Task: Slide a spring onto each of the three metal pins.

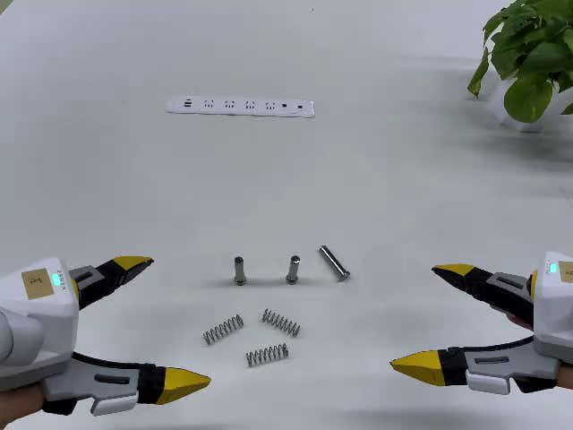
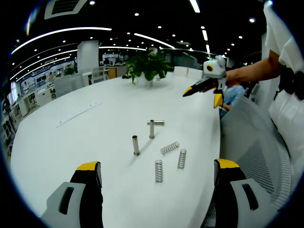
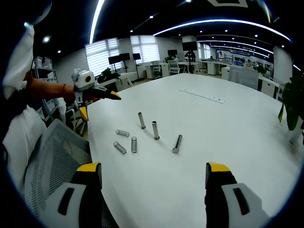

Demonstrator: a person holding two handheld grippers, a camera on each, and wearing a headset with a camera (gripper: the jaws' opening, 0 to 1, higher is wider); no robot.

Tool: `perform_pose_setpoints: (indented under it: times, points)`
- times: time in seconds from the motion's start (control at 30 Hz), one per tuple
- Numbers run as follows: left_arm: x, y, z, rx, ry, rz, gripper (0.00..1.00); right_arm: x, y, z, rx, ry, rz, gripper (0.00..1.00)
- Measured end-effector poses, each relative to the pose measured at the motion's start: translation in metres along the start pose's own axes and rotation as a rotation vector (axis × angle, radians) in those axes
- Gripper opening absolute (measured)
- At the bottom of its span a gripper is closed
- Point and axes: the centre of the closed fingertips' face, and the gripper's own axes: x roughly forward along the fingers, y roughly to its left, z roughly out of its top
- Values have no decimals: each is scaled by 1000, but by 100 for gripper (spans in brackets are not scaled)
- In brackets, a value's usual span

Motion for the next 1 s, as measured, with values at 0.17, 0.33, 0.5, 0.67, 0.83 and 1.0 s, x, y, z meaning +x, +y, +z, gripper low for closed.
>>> perform_pose_setpoints:
  times: [0.17,0.33,0.5,0.67,0.83,1.0]
  points:
    - [0,2,-3,-2,-1,-3,100,0,2,1,2,-2,1,91]
    - [1,-1,0,-3,0,-4,100,1,-1,-2,2,-1,3,91]
    - [1,-2,1,-5,1,-4,100,2,0,0,4,-2,6,91]
    - [2,-2,0,-5,2,-7,100,3,-1,1,0,0,9,91]
    - [1,-1,-1,-7,2,-10,100,4,-3,1,-2,2,12,91]
    - [2,-1,0,-11,0,-12,100,5,-3,3,-5,6,17,91]
